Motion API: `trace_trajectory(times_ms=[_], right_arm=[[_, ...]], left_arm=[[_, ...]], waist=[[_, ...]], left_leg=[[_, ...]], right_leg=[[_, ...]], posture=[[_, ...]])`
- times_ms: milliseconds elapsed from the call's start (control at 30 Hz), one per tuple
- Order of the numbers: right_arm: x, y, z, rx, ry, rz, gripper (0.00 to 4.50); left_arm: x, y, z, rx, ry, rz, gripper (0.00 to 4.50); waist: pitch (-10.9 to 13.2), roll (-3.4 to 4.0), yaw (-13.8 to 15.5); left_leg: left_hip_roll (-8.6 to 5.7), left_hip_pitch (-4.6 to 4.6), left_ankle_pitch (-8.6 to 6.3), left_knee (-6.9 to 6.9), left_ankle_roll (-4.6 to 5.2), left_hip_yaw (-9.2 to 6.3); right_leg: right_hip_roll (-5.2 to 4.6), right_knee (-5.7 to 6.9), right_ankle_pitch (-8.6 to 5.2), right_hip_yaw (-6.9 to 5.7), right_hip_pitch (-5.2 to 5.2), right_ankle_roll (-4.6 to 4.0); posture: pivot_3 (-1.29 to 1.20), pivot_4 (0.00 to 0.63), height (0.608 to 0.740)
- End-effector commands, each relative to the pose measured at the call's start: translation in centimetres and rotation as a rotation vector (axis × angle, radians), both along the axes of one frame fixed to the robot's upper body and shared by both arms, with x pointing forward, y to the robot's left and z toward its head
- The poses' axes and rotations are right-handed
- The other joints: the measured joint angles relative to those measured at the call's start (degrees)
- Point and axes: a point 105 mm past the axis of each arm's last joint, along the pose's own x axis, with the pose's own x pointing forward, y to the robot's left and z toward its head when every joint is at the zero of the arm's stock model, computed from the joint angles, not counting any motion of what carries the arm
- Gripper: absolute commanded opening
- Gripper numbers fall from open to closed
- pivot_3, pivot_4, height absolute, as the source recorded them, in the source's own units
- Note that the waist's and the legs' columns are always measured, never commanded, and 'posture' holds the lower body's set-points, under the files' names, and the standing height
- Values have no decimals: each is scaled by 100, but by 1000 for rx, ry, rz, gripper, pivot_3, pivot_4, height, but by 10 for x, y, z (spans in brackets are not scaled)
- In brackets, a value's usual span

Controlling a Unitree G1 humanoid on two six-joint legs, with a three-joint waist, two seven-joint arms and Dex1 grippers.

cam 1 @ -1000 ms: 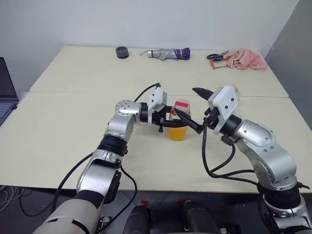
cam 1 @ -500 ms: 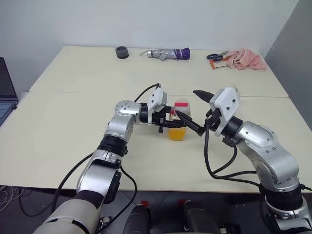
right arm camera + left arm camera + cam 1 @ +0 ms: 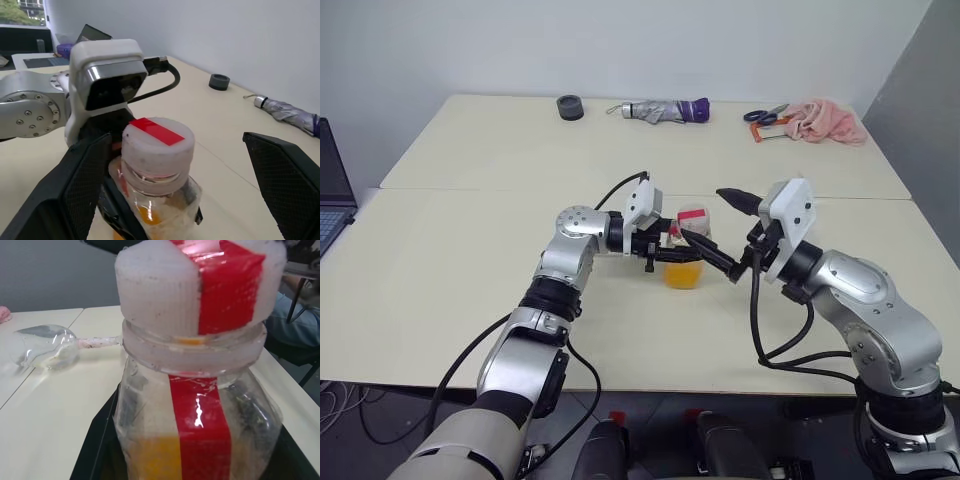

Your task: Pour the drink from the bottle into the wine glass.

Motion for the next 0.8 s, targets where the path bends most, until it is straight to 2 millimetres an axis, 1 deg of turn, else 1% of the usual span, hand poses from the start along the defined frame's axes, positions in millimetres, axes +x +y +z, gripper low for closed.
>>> trace_trajectory(times_ms=[33, 200, 600, 733, 800], right_arm=[[-9, 0, 9, 9, -30, 28, 4500], [-8, 2, 9, 11, -9, 45, 4500], [1, 5, 18, 18, 42, 124, 4500], [2, 6, 14, -5, 64, 146, 4500], [2, 7, 13, -9, 70, 149, 4131]], left_arm=[[-3, -1, 10, -23, -36, -20, 1739], [-3, -1, 9, -21, -36, -22, 1739], [-3, -1, 9, -18, -38, -25, 1734], [-4, 0, 9, -18, -39, -23, 1734], [-4, 0, 9, -18, -39, -22, 1734]], waist=[[0, 0, 0], [0, 0, 0], [0, 0, -1], [0, 0, 0], [0, 0, 0]], left_leg=[[0, 0, 0, 0, 0, 0], [0, 0, 0, 0, 0, 0], [0, 0, 0, 0, 0, 0], [0, 0, 0, 0, 0, 0], [0, 0, 0, 0, 0, 0]], right_leg=[[0, 0, 0, 0, 0, 0], [0, 0, 0, 0, 0, 0], [0, 0, 0, -1, 0, 0], [0, 0, 0, 0, 0, 0], [0, 0, 0, -1, 0, 0]], posture=[[0, 150, 740], [0, 150, 740], [0, 150, 740], [0, 150, 740], [0, 150, 740]])
